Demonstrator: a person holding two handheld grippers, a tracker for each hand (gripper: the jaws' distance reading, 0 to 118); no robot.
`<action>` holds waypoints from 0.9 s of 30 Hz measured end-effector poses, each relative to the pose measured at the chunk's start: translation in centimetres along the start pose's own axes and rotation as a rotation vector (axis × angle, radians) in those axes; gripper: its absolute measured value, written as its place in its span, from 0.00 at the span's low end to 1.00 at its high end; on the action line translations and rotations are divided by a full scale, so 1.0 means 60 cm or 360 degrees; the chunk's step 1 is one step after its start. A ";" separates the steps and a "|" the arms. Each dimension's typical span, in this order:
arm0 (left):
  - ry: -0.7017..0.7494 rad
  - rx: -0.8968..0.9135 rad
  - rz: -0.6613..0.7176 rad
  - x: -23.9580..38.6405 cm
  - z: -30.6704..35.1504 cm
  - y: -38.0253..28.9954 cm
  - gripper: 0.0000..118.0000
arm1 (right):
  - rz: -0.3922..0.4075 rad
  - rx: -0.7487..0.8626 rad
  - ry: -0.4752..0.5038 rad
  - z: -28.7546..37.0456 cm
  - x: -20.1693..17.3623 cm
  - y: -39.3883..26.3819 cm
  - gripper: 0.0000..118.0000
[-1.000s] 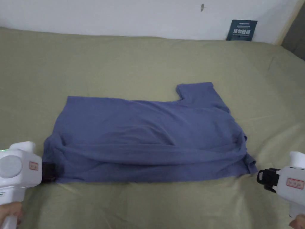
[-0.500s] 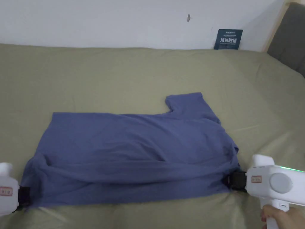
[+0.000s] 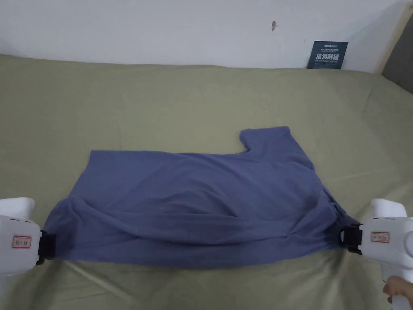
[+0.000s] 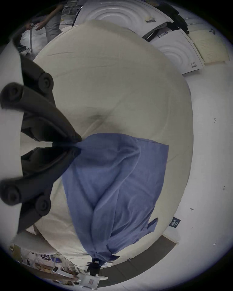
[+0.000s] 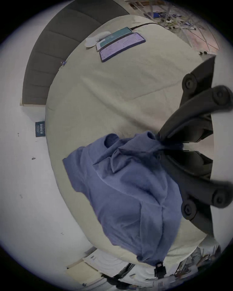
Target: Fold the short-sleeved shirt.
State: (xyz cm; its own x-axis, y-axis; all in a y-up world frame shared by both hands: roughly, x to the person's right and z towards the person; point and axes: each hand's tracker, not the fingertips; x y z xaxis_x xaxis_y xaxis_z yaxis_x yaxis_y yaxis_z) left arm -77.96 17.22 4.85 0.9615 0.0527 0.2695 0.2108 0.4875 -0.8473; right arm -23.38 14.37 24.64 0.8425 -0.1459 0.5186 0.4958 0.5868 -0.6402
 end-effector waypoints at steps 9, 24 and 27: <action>0.0014 -0.0178 -0.0029 -0.018 0.025 -0.124 0.04 | -0.0181 -0.0100 -0.0008 0.085 0.037 -0.100 0.05; -0.0031 0.0098 0.0183 -0.010 0.079 -0.071 0.62 | -0.0096 0.0046 -0.0087 0.103 0.054 -0.072 0.62; -0.0089 0.0203 0.0105 0.015 0.088 -0.042 0.59 | -0.0019 0.0146 0.0014 0.116 0.020 -0.040 0.54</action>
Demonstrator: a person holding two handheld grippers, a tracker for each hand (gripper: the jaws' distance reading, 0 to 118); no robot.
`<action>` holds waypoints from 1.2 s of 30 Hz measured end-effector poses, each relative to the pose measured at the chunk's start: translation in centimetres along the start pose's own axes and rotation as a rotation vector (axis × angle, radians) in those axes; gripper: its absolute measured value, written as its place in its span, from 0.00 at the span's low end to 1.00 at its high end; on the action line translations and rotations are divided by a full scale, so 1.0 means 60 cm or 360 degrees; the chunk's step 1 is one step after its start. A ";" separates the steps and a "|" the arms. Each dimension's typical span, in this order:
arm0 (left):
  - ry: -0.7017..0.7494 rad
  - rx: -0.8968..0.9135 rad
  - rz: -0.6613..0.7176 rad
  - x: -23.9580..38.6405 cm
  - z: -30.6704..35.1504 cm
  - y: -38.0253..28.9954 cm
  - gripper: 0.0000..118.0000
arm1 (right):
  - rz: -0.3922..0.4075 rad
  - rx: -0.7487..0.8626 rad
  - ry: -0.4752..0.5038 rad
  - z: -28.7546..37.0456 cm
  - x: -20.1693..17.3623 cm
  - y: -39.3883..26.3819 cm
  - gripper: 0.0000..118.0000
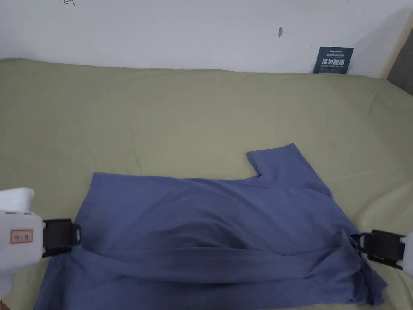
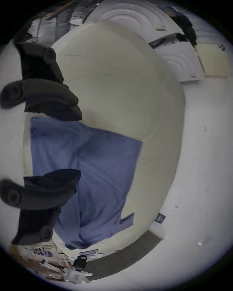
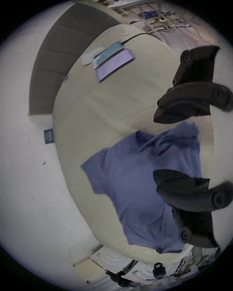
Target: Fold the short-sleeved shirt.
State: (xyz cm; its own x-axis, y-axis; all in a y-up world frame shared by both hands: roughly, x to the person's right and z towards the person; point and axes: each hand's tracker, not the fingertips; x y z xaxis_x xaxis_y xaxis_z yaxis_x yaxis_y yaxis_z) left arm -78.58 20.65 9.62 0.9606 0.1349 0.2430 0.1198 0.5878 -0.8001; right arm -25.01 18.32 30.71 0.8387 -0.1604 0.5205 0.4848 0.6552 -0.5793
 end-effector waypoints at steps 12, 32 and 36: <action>0.0024 -0.0057 -0.0142 0.067 -0.085 0.021 0.00 | 0.0149 -0.0058 0.0050 -0.134 -0.053 0.073 0.00; 0.0074 -0.0231 -0.0144 0.043 -0.204 0.061 0.00 | 0.0380 -0.0368 -0.0038 -0.433 -0.077 0.254 0.58; 0.0129 -0.0230 -0.0133 0.027 -0.210 0.064 0.00 | 0.0342 -0.0432 0.0138 -0.432 -0.103 0.246 0.00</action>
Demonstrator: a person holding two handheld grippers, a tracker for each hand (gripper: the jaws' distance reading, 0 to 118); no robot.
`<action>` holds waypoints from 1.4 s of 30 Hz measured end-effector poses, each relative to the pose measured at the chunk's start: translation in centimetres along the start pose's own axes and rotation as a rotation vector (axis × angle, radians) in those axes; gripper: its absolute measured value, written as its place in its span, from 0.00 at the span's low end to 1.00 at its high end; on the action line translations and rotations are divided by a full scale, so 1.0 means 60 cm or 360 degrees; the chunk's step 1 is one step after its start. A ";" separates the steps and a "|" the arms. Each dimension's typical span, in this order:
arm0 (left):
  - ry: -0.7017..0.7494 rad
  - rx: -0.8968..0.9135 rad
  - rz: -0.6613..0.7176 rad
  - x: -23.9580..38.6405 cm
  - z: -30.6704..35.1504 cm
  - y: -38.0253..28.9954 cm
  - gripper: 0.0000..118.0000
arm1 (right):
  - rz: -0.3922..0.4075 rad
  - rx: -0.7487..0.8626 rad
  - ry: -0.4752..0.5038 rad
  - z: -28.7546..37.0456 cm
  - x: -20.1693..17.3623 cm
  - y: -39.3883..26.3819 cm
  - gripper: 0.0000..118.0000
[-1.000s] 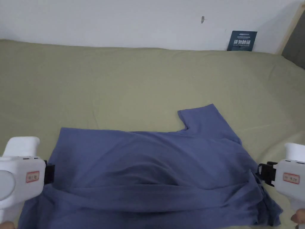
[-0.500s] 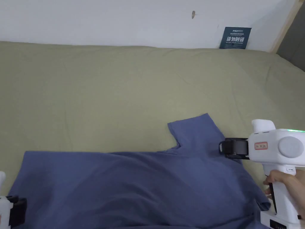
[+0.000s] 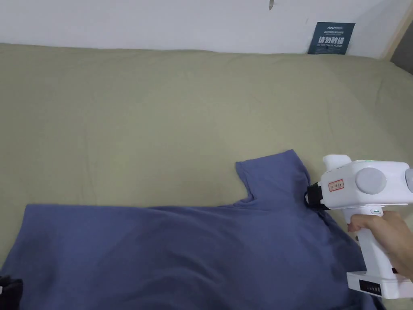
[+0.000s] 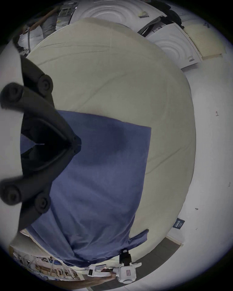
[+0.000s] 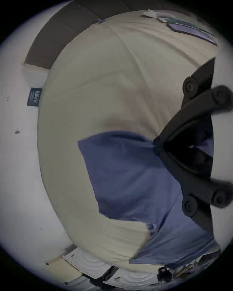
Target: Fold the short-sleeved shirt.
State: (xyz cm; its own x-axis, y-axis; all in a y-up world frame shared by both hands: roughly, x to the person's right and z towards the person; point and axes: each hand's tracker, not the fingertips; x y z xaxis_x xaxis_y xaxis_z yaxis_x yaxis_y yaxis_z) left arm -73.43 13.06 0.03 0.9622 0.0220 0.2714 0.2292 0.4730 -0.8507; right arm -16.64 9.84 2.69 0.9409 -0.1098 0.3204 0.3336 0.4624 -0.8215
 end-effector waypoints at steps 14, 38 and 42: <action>-0.0129 0.0008 0.0181 -0.039 -0.091 0.179 0.77 | -0.0006 0.0081 -0.0072 0.032 0.006 -0.004 0.00; -0.0109 0.0051 -0.0032 -0.033 0.046 0.158 0.03 | -0.0038 0.0254 -0.0018 0.225 0.012 -0.035 0.00; -0.0132 0.0124 -0.0079 -0.055 0.137 0.095 0.03 | 0.0007 0.0285 -0.0016 0.313 0.012 -0.098 0.00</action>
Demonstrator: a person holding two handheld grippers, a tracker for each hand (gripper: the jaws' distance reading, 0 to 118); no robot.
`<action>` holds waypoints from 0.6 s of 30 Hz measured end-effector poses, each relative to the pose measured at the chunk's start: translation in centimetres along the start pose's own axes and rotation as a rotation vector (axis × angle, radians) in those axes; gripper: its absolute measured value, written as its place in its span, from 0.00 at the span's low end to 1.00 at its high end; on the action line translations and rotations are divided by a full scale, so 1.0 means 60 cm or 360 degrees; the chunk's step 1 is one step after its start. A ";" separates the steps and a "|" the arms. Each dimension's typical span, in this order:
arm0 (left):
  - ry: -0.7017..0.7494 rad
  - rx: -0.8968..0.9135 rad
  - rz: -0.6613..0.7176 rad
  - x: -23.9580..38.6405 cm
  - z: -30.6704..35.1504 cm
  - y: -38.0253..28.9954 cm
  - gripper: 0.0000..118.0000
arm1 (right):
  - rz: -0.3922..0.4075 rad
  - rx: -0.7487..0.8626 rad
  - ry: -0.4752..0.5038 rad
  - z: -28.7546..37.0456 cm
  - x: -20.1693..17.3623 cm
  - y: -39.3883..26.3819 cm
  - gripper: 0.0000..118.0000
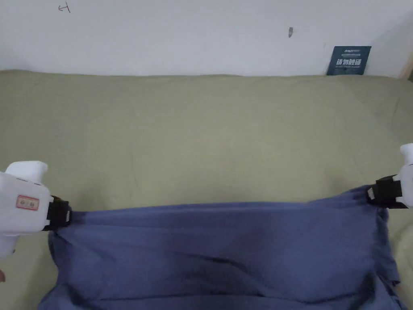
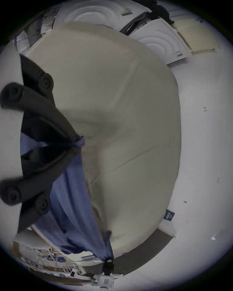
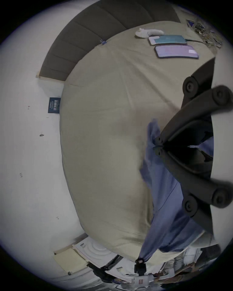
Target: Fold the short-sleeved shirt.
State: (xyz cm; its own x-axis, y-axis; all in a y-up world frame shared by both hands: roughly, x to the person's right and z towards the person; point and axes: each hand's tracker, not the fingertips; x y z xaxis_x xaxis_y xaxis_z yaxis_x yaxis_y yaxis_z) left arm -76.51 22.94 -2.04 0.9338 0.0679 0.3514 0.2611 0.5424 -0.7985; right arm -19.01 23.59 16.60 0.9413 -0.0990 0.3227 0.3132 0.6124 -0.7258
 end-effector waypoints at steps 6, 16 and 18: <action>-0.0003 -0.0063 -0.0054 -0.031 0.048 -0.133 0.03 | 0.0034 -0.0068 0.0027 0.107 0.006 -0.137 0.00; 0.0009 -0.0382 -0.0063 -0.001 -0.002 -0.310 0.51 | 0.0009 -0.0408 -0.0111 0.049 0.012 -0.332 0.69; 0.0008 -0.0342 -0.0018 -0.008 0.009 -0.317 0.70 | 0.0145 -0.0377 -0.0212 0.064 0.003 -0.326 0.76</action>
State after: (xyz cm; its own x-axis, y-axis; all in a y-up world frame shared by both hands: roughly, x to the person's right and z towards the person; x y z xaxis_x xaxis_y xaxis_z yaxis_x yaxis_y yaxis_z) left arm -82.05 13.05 13.24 0.9315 0.0586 0.3590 0.3171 0.3524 -0.8805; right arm -25.45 14.58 33.19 0.9469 0.0615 0.3154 0.2637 0.4124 -0.8720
